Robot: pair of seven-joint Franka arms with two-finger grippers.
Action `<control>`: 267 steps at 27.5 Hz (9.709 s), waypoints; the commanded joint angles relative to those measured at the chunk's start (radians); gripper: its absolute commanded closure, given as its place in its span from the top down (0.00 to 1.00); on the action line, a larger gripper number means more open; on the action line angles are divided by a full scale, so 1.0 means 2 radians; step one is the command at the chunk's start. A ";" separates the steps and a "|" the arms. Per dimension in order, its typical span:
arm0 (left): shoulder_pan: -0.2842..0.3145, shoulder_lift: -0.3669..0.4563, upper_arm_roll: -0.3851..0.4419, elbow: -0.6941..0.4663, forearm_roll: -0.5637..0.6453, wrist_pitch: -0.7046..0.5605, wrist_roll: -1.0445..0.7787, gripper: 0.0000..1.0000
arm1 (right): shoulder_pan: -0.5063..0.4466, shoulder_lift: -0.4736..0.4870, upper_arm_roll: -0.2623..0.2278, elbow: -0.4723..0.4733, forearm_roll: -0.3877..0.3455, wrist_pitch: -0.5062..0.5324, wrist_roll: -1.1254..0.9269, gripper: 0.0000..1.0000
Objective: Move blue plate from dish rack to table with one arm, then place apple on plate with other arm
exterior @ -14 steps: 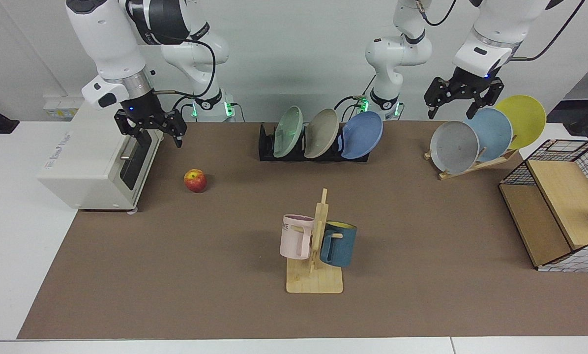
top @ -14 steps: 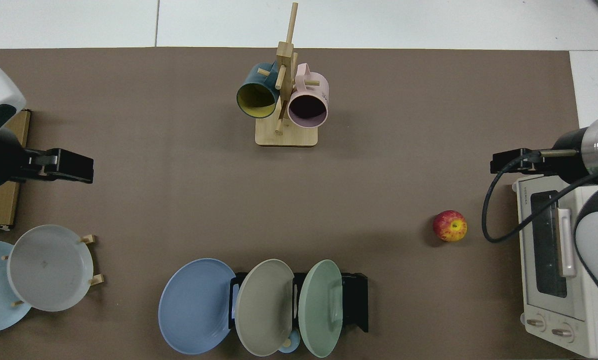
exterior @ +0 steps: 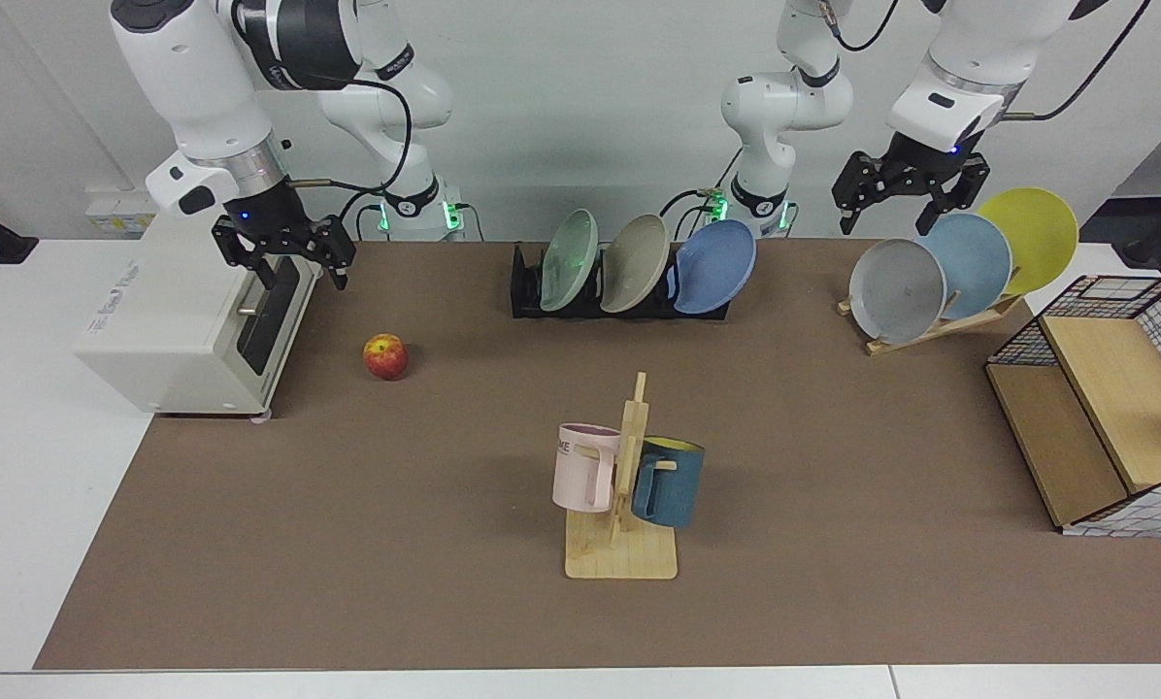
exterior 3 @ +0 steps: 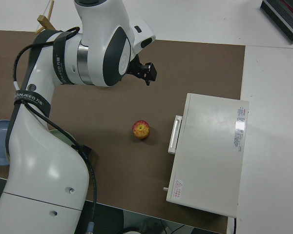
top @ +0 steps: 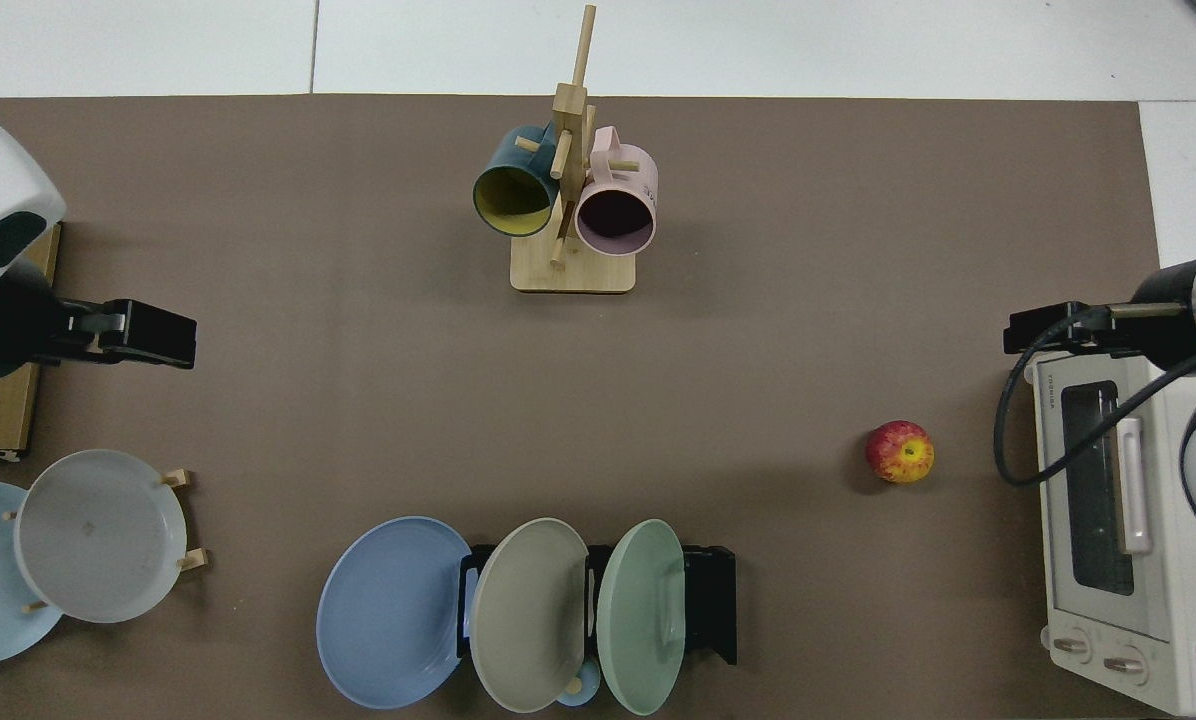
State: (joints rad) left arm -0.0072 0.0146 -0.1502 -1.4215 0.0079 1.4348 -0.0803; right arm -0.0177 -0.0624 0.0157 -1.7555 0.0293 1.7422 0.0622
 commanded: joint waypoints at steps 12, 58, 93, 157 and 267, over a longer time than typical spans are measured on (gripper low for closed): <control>-0.001 -0.018 0.002 -0.020 -0.010 -0.001 0.006 1.00 | -0.006 -0.003 0.009 -0.001 -0.027 -0.006 0.029 1.00; -0.009 -0.220 -0.074 -0.521 -0.088 0.203 0.026 0.84 | 0.032 0.037 0.010 -0.289 -0.048 0.260 0.060 0.99; -0.001 -0.216 -0.071 -0.434 -0.049 0.116 0.018 0.00 | 0.021 0.040 0.010 -0.058 -0.035 0.036 0.099 0.00; 0.005 0.076 -0.096 -0.368 -0.212 0.487 0.041 0.00 | 0.174 0.045 0.013 -0.069 0.018 0.168 0.399 0.00; -0.001 -0.018 0.048 -0.071 -0.009 0.057 0.046 1.00 | 0.013 0.018 -0.016 -0.019 0.019 0.056 0.053 1.00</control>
State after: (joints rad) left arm -0.0038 -0.0259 -0.0577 -1.5848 -0.0248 1.5746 0.0073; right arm 0.0546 0.0362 -0.0303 -1.7784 0.0831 1.9392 0.2458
